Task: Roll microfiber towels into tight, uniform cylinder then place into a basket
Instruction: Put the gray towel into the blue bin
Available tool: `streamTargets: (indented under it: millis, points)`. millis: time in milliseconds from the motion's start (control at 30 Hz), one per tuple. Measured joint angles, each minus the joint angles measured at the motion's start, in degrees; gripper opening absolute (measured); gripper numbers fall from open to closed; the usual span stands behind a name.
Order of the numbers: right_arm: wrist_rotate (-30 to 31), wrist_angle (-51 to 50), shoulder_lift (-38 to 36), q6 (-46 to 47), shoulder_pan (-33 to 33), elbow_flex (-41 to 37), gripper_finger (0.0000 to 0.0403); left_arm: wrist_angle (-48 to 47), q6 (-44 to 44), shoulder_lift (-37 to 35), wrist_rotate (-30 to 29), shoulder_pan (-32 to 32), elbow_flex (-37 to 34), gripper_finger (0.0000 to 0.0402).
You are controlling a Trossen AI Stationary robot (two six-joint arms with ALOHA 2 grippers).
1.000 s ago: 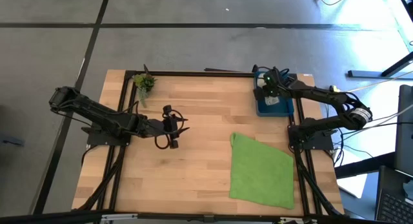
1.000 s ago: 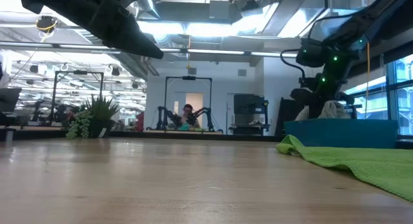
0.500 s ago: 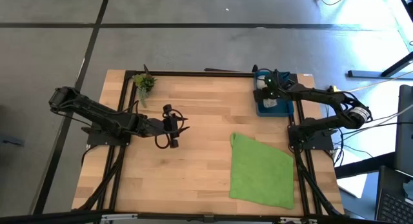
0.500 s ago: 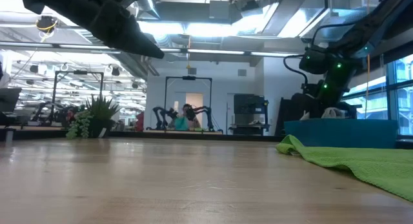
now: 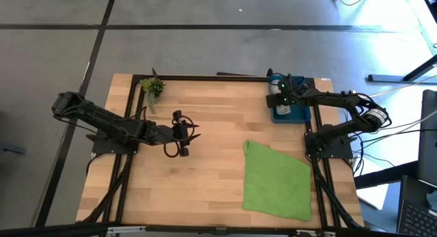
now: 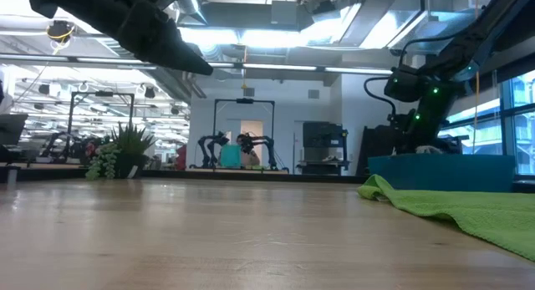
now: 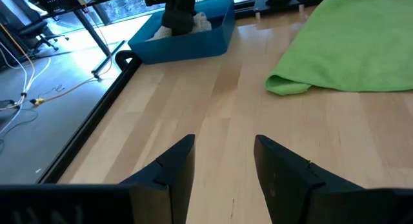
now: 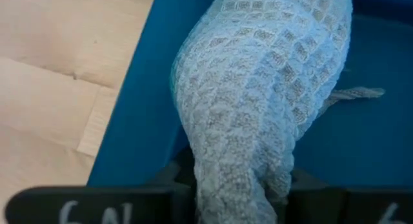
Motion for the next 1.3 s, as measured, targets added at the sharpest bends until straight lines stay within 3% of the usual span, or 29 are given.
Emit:
streamTargets:
  millis: [200,700,1067,1300]
  points:
    - [-1.4,0.1,0.0,-0.1,0.0,0.0,0.0116,0.0,0.0,0.0,0.0,0.0,0.0,0.015]
    - [-4.4,0.4,0.0,1.6,0.0,0.0,0.024,0.0,-0.1,0.0,0.0,0.0,0.0,0.015]
    - [-4.6,0.4,-0.9,1.6,0.0,0.1,0.0252,0.0,-0.1,0.0,0.0,0.0,0.0,0.015]
    - [-4.6,-0.2,-6.4,1.6,0.0,0.1,0.0252,-0.1,-0.2,0.0,0.0,0.0,0.0,0.0149]
